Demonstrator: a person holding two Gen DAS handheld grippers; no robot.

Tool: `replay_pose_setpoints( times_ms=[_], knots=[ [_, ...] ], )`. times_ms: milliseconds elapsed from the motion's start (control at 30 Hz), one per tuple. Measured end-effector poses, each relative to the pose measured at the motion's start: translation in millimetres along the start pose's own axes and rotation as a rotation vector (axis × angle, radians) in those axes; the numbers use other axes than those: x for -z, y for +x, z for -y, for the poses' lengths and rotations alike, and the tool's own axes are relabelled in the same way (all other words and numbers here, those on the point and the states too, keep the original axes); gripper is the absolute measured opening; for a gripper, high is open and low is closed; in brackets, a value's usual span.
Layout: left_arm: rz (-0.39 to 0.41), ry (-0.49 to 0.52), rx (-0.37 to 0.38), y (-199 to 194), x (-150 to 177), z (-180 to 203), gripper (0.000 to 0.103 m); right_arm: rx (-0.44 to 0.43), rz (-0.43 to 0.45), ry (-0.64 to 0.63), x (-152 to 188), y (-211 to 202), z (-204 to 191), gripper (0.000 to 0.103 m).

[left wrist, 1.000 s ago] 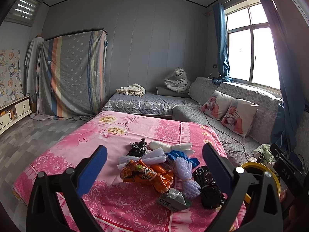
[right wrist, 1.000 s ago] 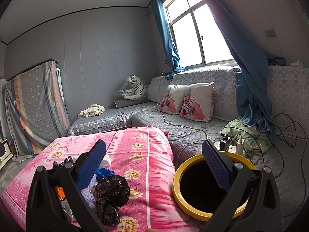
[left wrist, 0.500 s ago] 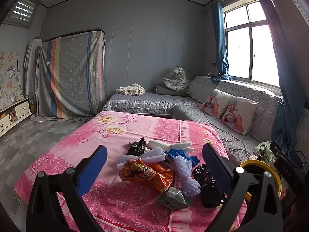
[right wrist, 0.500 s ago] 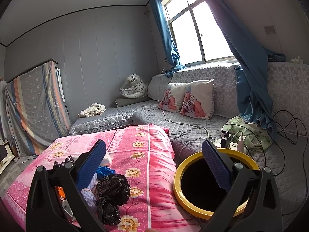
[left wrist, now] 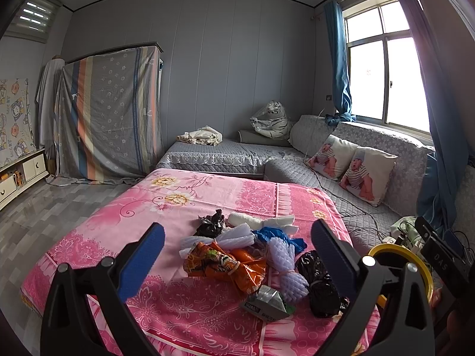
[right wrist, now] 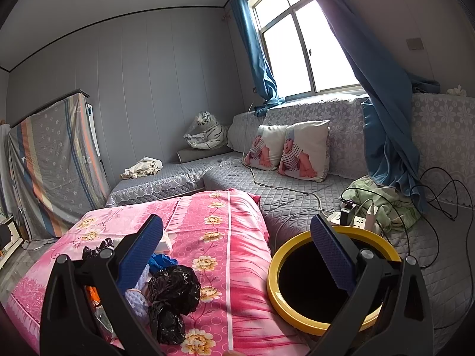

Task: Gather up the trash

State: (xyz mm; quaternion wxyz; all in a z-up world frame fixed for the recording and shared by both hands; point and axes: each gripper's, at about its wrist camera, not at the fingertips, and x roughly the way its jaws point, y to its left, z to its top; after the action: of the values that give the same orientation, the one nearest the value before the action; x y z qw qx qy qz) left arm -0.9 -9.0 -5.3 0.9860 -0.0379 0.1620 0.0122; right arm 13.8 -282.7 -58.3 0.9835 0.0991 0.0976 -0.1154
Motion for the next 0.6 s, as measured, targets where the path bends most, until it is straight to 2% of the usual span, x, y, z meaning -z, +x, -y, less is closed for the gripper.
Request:
replay_pose_setpoints(
  times_ms=[600],
  knots=[
    [-0.003,-0.001,0.003,0.3,1.3,0.4,0.095,0.0,-0.002,0.002,-0.3,0.5,0.5,0.095]
  ],
)
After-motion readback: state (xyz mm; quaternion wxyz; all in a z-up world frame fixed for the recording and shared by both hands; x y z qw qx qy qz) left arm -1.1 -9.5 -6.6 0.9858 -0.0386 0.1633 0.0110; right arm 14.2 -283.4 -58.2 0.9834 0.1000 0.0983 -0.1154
